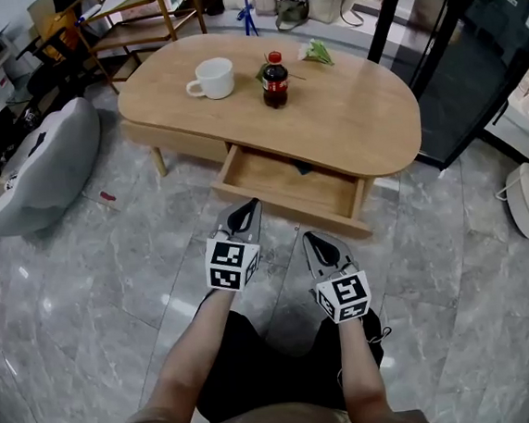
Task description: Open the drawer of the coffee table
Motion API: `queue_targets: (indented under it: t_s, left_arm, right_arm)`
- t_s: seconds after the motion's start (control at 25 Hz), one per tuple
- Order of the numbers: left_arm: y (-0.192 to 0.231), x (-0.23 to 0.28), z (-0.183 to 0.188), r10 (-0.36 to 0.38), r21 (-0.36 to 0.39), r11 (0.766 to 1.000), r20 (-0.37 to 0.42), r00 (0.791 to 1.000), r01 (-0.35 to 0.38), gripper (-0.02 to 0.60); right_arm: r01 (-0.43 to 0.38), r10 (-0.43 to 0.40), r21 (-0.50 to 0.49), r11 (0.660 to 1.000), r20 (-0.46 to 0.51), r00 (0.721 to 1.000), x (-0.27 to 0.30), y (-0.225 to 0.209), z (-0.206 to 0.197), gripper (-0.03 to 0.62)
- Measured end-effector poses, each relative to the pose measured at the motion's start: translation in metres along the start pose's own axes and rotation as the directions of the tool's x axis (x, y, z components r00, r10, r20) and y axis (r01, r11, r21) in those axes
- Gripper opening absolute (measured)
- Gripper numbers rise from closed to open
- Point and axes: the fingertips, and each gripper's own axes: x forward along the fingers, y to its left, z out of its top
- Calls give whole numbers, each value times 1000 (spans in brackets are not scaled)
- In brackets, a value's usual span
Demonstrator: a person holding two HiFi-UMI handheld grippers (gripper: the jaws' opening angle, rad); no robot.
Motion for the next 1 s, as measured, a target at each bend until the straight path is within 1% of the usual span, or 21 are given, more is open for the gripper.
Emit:
queue_targets:
  t_s: [0.12, 0.24, 0.32, 0.48, 0.64, 0.76, 0.88, 0.96, 1.0]
  left_arm:
    - [-4, -5, 9, -10, 1, 1000, 27, 1000, 10, -9]
    - [-5, -7, 22, -14, -30, 999, 63, 998, 16, -9]
    - [-6, -8, 26, -17, -37, 999, 73, 997, 19, -9]
    - [-7, -7, 25, -20, -32, 999, 65, 998, 22, -9]
    - [-6, -5, 17, -6, -48, 999, 40, 999, 8, -9]
    - [-1, -4, 18, -10, -74, 997, 45, 999, 13, -9]
    - [0, -6, 22, -2, -90, 996, 53, 999, 7, -9]
    - [1, -5, 20, 4, -98, 995, 48, 999, 0, -9]
    - [1, -4, 17, 6, -113, 994, 44, 999, -1, -9]
  right_arm:
    - [70, -70, -1, 998, 23, 997, -1, -15, 21, 6]
    - [160, -163, 38, 986, 89, 983, -6, -39, 41, 6]
    - [178, -185, 71, 981, 110, 976, -5, -48, 46, 6]
    - [171, -178, 77, 982, 104, 978, 7, -53, 47, 6]
    - [144, -148, 45, 989, 92, 985, 16, -48, 47, 6]
    - [116, -119, 31, 993, 113, 986, 23, -40, 52, 6]
    - [128, -130, 30, 991, 102, 986, 23, -39, 53, 6]
    - [134, -137, 39, 990, 99, 986, 22, -39, 54, 6]
    - [135, -139, 47, 990, 97, 986, 21, -38, 55, 6]
